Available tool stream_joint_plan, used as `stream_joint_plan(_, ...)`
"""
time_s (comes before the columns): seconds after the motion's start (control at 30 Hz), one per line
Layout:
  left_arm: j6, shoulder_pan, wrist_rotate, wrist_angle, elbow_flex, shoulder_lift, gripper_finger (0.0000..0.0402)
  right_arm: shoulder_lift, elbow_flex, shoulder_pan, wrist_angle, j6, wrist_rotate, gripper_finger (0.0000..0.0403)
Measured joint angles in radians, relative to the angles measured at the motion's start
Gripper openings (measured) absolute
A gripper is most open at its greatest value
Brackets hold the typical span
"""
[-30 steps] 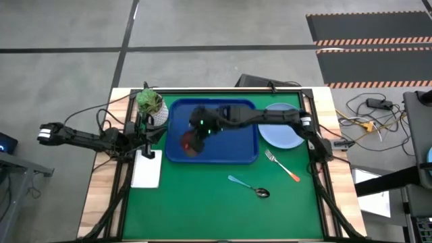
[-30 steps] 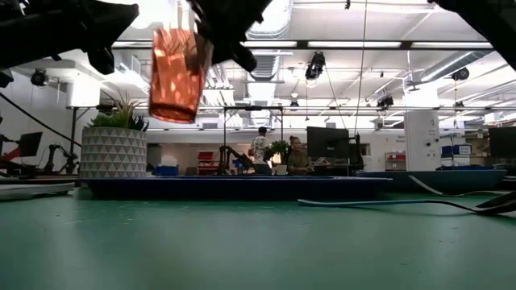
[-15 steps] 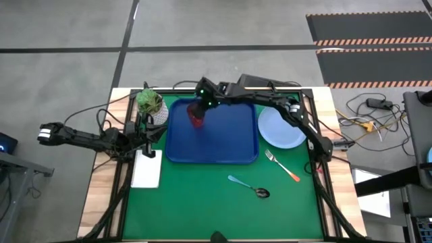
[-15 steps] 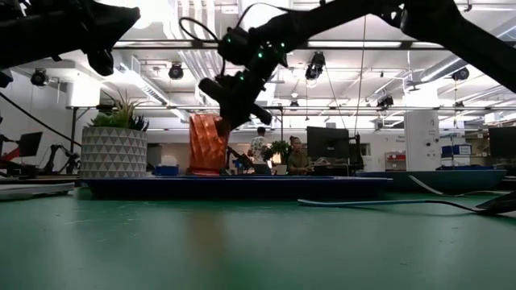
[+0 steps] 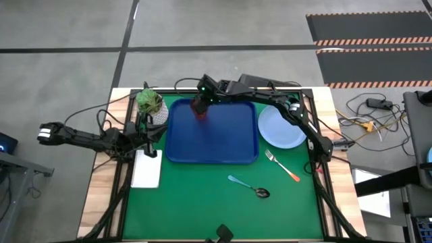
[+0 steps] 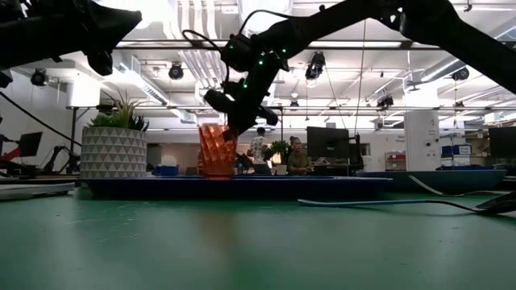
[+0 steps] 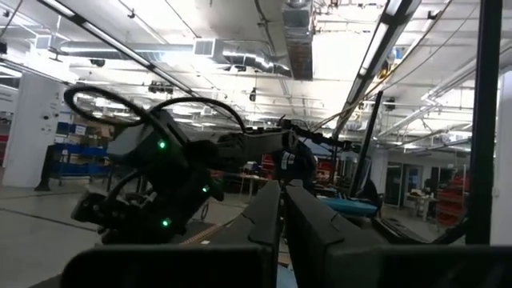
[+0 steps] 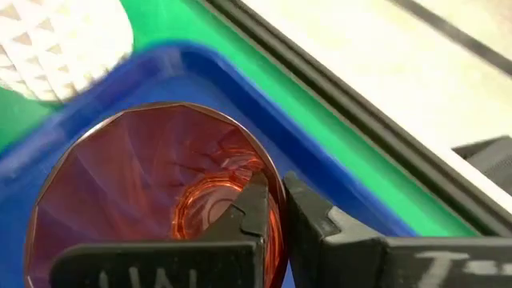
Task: Pick and place plate/cup/fork/spoon on tray
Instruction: Put the brown cup on the blue serving tray
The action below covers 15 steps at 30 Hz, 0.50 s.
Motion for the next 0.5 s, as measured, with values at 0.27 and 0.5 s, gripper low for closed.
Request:
stream_joint_plan(0.27,-0.001,0.0,0.0,0.0,0.0,0.011,0.0002,-0.039,-0.001,-0.005,-0.202,0.0,0.016,0.0013)
stream_joint_plan(0.5,-0.002,0.0,0.0,0.0,0.0,0.011,0.0002,-0.11,-0.028,-0.005,-0.326,0.001,0.09,0.0013)
